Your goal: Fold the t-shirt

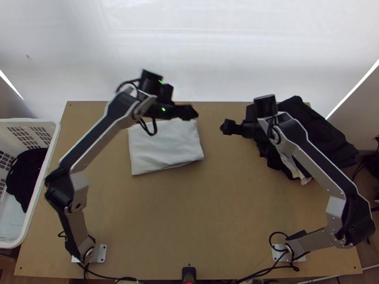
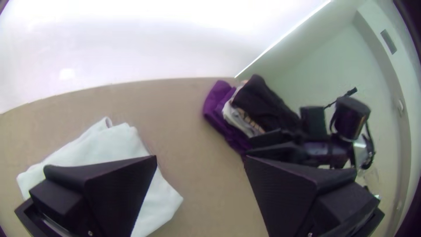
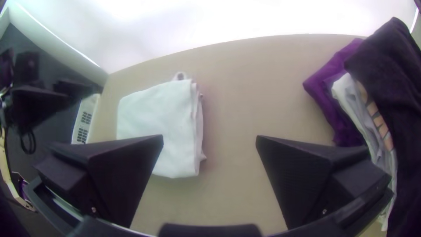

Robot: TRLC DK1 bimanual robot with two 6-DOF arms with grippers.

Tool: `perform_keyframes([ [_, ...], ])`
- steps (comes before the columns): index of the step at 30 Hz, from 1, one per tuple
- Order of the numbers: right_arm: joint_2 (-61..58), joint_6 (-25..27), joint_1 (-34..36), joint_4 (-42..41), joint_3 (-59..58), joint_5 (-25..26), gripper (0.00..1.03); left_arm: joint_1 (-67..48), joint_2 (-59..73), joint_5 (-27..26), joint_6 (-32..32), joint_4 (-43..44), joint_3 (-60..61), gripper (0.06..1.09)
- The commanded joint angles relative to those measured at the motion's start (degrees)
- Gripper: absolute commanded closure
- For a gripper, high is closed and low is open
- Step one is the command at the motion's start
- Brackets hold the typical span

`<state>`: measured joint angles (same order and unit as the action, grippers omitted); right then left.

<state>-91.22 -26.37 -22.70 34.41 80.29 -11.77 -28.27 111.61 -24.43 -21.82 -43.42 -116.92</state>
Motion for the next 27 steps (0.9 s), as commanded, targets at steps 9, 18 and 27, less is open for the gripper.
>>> perform_keyframes([
  [9,-21.46,-0.96,-12.37,1.36,21.40,2.28,0.04,17.90,-15.72,-3.61,0.29,-5.10,5.74,0.10],
  [18,-28.84,-0.96,-11.32,1.80,24.74,2.28,0.04,20.63,-22.67,-3.61,2.75,-4.83,13.12,0.10],
  [27,-32.71,-1.32,-4.90,1.45,25.09,-6.95,0.04,21.59,-25.04,-3.61,2.66,-5.01,14.44,0.10],
])
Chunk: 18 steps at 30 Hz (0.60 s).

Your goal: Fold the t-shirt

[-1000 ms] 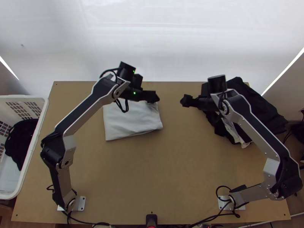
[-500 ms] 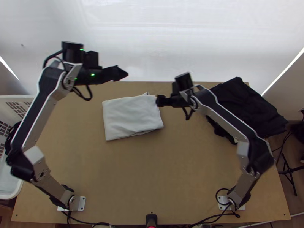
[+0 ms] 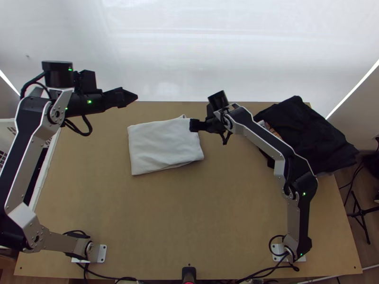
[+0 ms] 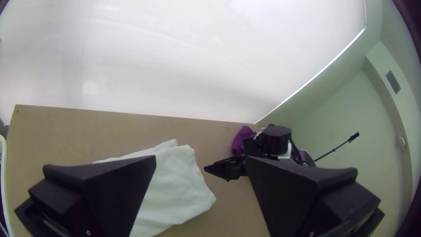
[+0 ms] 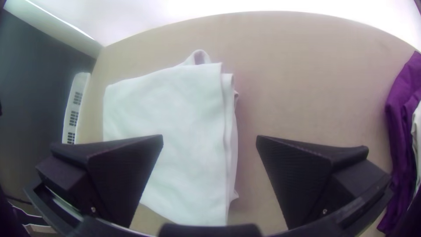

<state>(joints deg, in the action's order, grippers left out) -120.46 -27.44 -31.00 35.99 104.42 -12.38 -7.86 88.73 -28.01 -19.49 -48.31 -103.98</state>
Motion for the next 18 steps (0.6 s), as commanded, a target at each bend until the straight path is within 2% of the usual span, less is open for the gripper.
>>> perform_keyframes([
  [1,-3.90,-0.16,3.67,-0.13,0.87,-7.66,0.04,1.27,-2.24,-0.03,0.24,-0.20,1.50,0.10],
  [10,-7.68,-0.24,4.64,-0.13,0.96,-15.04,0.04,1.27,-2.86,0.06,-0.64,-0.38,3.53,0.10],
  [18,-10.58,-0.24,5.43,-0.22,2.54,-17.94,0.04,1.53,-3.21,0.32,-0.55,-0.20,4.58,0.10],
])
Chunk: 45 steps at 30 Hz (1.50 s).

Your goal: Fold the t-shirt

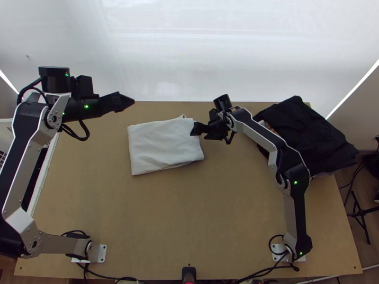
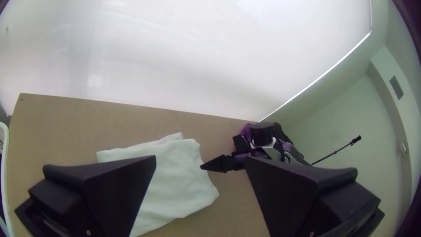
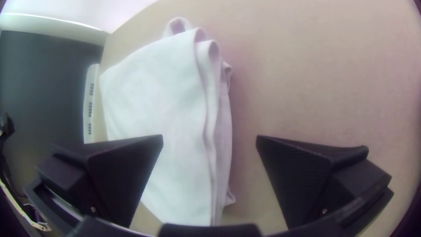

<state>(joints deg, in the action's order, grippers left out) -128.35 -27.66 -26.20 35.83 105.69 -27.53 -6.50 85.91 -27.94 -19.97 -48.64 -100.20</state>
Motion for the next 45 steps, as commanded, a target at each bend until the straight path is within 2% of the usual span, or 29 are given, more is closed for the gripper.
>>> perform_keyframes([
  [1,-3.13,-0.03,0.62,-0.06,1.54,-2.88,0.04,0.17,-0.39,0.26,-0.16,0.13,0.71,0.10],
  [8,-6.47,-1.17,-0.52,-0.06,5.32,-3.06,0.04,0.17,-0.39,0.52,-0.95,0.74,0.80,0.10],
  [19,-11.92,-3.72,-7.99,0.02,13.75,-2.97,0.04,0.26,1.02,0.52,-1.39,2.59,0.18,0.10],
  [22,-13.06,-3.98,-9.58,0.20,15.78,-2.97,0.07,0.61,1.28,0.52,-1.48,2.85,-0.08,0.10],
  [23,-13.15,-3.98,-9.75,0.20,16.13,-2.88,0.11,0.70,1.28,0.52,-1.48,2.85,-0.08,0.10],
  [25,-13.15,-3.89,-9.58,0.20,16.30,-1.56,0.25,0.97,1.28,0.43,-1.48,2.85,-0.17,0.10],
  [26,-12.97,-3.45,-9.40,0.11,16.22,0.55,0.40,1.14,1.28,0.43,-1.48,2.85,-0.17,0.10],
  [28,-10.78,-1.17,-8.70,-2.44,14.28,8.54,0.94,1.32,1.28,0.43,-1.48,2.85,-0.34,0.10],
  [29,-8.58,-0.99,-8.26,-4.72,11.82,10.30,0.99,1.32,1.28,0.43,-1.48,2.85,-0.52,0.10],
  [39,20.34,-2.66,-0.08,-7.71,-4.26,10.48,1.00,1.32,2.86,0.08,-1.48,2.85,-1.66,0.10],
  [45,30.62,-2.75,5.89,-8.06,-7.25,11.53,1.00,0.70,3.56,0.08,-1.30,2.85,-1.31,0.10],
])
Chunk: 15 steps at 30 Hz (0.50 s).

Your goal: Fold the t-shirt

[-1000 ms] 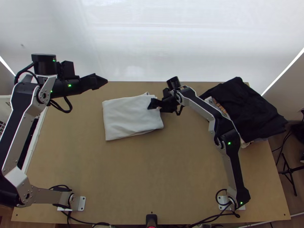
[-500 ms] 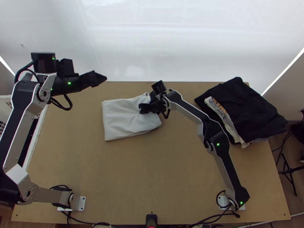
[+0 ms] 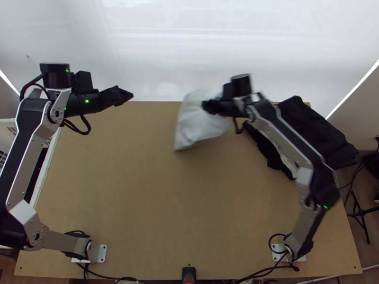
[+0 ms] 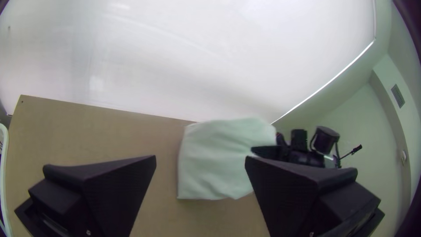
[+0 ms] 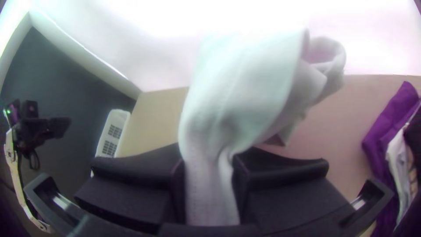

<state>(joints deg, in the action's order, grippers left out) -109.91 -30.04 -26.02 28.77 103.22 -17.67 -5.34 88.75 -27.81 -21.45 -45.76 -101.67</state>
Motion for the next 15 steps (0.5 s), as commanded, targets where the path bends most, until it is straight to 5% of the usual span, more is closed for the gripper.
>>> perform_keyframes([
  [1,13.40,-0.37,6.60,-0.91,-4.96,2.73,1.00,-0.46,0.72,-0.05,0.27,-0.03,0.33,0.10],
  [15,20.70,-5.47,21.10,-1.00,-5.05,10.02,1.00,-2.21,0.02,-0.22,0.18,-0.03,2.00,0.10],
])
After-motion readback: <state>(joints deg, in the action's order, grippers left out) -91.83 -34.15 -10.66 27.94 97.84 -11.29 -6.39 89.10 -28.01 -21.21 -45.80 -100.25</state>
